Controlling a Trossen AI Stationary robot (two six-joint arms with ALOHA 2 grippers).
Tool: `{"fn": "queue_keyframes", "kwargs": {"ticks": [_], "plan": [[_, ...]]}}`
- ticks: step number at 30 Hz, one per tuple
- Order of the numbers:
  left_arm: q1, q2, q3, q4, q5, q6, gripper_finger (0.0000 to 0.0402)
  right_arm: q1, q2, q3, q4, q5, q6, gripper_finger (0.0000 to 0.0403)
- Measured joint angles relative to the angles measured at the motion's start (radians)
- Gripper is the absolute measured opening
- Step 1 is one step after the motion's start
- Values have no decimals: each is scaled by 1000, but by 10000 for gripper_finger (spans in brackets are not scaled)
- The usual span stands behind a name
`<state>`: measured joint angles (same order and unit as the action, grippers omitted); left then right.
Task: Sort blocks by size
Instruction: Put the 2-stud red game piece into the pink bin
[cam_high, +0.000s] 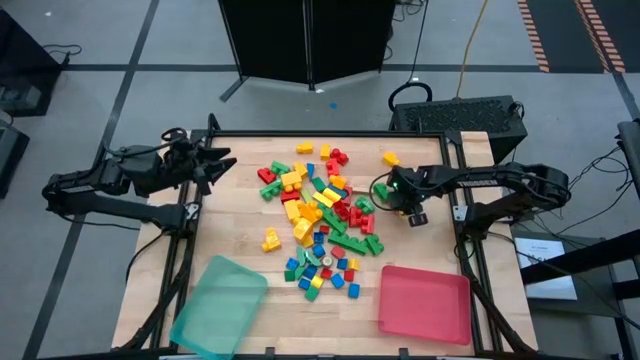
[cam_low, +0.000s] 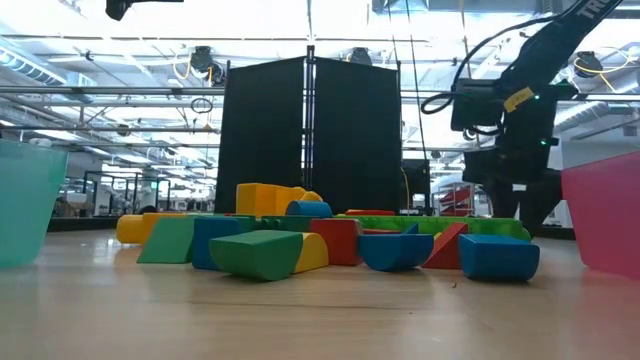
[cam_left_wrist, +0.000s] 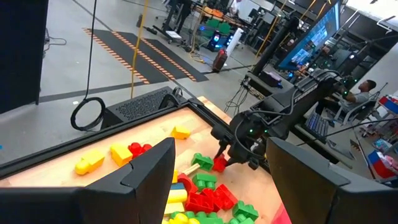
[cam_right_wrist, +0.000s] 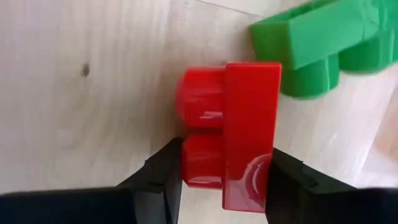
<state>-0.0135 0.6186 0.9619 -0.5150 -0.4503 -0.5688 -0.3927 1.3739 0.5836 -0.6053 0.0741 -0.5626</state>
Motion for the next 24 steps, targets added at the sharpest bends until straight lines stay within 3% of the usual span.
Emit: {"fn": "queue_keyframes", "kwargs": {"ticks": [7,14,19,24], "plan": [[0,0,0,0,-1,7,255,15,-36,42,-59,5,144,148],[0,0,0,0,-1,7,255,19,-153,183,-158,-16,285,148],[0,0,0,0,-1,7,255,84,-250,306,-244,-180,540,148],[0,0,0,-1,-1,7,255,251,-337,355,-259,-335,847,148]]}}
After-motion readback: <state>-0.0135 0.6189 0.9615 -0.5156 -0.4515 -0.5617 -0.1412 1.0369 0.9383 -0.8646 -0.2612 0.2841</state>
